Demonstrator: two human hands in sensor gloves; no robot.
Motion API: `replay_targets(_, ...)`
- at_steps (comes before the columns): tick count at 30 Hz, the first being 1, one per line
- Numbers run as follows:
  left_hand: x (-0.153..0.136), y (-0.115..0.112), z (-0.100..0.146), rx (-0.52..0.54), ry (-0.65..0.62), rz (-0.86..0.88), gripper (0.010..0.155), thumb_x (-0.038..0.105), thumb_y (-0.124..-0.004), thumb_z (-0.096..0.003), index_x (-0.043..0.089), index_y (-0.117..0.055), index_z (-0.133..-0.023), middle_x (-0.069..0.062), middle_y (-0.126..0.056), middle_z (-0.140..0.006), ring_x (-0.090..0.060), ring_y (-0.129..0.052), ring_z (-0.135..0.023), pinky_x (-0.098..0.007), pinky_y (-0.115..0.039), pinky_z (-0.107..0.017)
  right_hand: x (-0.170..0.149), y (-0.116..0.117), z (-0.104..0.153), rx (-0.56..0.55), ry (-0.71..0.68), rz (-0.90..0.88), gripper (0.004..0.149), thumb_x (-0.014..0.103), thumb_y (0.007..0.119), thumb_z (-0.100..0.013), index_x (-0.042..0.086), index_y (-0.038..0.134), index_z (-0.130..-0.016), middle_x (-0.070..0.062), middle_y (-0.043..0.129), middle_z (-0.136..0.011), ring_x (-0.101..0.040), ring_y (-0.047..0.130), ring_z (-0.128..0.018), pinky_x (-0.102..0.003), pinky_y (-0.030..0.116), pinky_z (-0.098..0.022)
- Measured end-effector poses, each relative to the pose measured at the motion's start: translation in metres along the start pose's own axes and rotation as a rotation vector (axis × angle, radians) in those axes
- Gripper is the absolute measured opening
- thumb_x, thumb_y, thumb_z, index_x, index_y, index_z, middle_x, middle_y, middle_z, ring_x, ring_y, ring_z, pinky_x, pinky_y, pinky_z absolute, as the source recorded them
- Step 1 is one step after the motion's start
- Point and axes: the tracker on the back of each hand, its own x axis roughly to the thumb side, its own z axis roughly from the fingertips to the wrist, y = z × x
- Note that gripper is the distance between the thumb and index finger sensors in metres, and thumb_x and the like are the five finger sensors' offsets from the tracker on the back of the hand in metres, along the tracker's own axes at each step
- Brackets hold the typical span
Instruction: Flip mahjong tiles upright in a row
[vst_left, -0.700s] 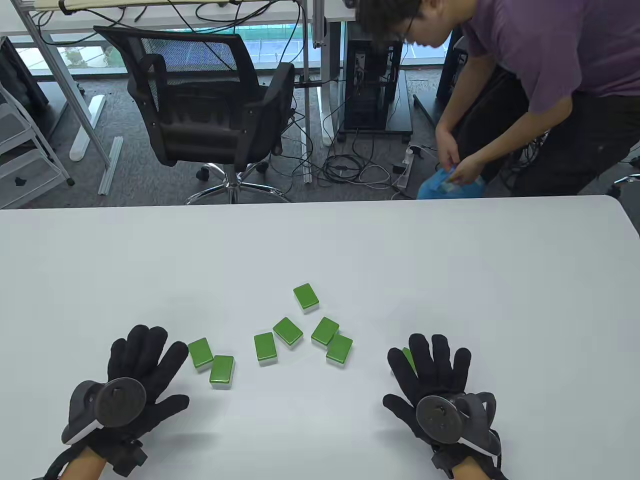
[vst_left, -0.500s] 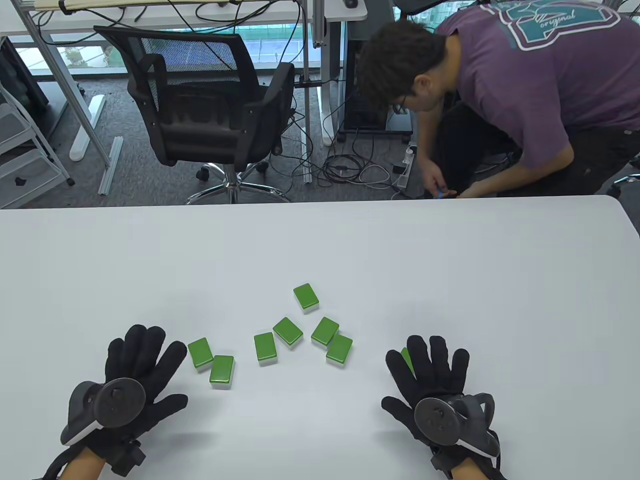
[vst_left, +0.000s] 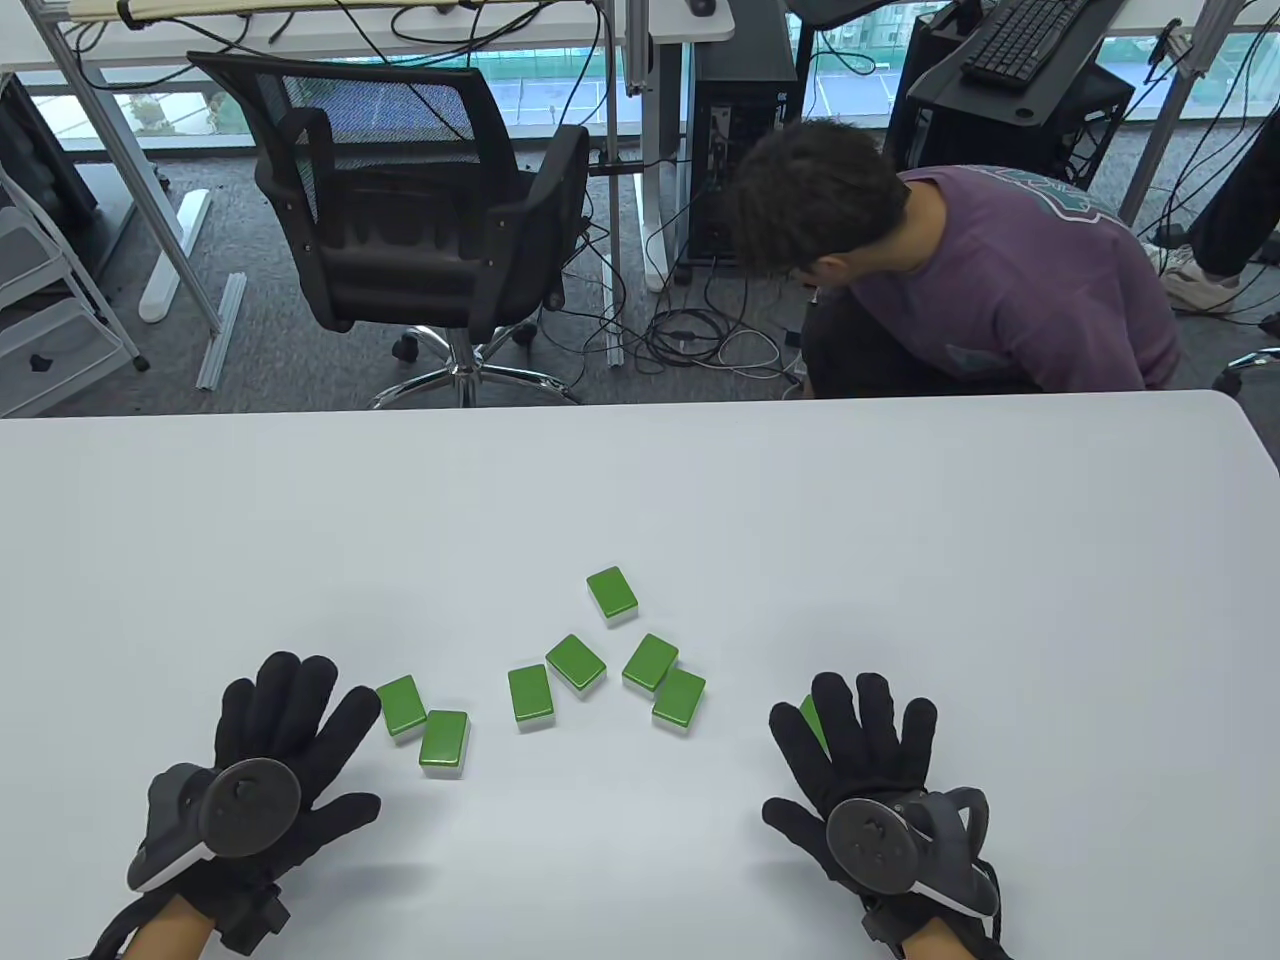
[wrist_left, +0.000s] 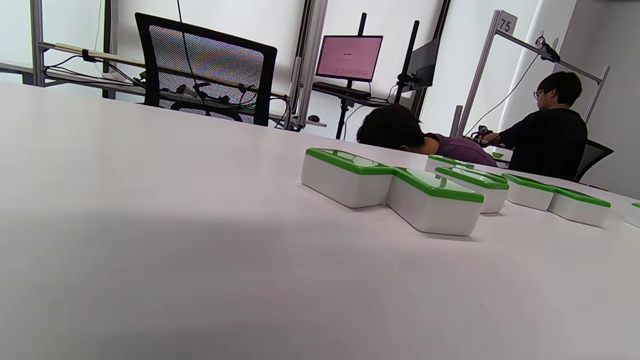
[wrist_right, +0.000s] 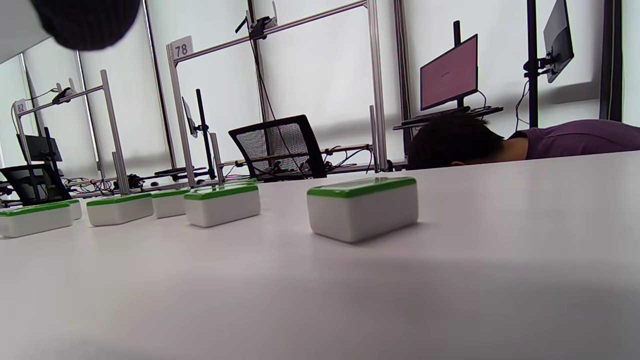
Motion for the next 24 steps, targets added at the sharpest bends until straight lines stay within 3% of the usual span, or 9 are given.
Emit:
replay_targets(12, 0.022, -0.004, -0.033, -0.099, -0.03, -0.094, 0.088, 0.074, -0.066, -0.0297, 0.059, -0.016, -0.1, 0.024, 0.01, -0.112, -0.016, 0.012, -0.114, -0.056, -0.002, -0.084, -0.001, 0.0, 0.0, 0.004, 0.0, -0.011, 0.08, 0.061, 0.062, -0.047, 0.045, 0.005, -0.101, 0.004, -0.012, -0.11, -0.035, -0.015, -0.095, -0.066, -0.002, -0.066)
replay_targets(16, 0.027, -0.012, -0.053, -0.201, -0.061, -0.145, 0.088, 0.071, -0.072, -0.0291, 0.059, -0.021, -0.1, 0.022, 0.0, -0.116, -0.018, -0.001, -0.118, -0.059, -0.01, -0.086, -0.003, 0.0, 0.001, 0.01, 0.004, -0.002, 0.08, 0.061, 0.062, -0.047, 0.045, 0.005, -0.101, 0.004, -0.012, -0.11, -0.035, -0.015, -0.095, -0.066, -0.001, -0.066)
replay_targets(24, 0.017, -0.037, -0.087, -0.383, 0.063, -0.264, 0.094, 0.067, -0.078, -0.0273, 0.057, -0.019, -0.099, 0.016, -0.006, -0.118, -0.022, -0.013, -0.12, -0.061, -0.022, -0.086, 0.001, 0.001, 0.001, 0.019, -0.015, 0.0, 0.08, 0.061, 0.062, -0.047, 0.045, 0.005, -0.1, 0.004, -0.012, -0.11, -0.035, -0.014, -0.095, -0.066, -0.001, -0.066)
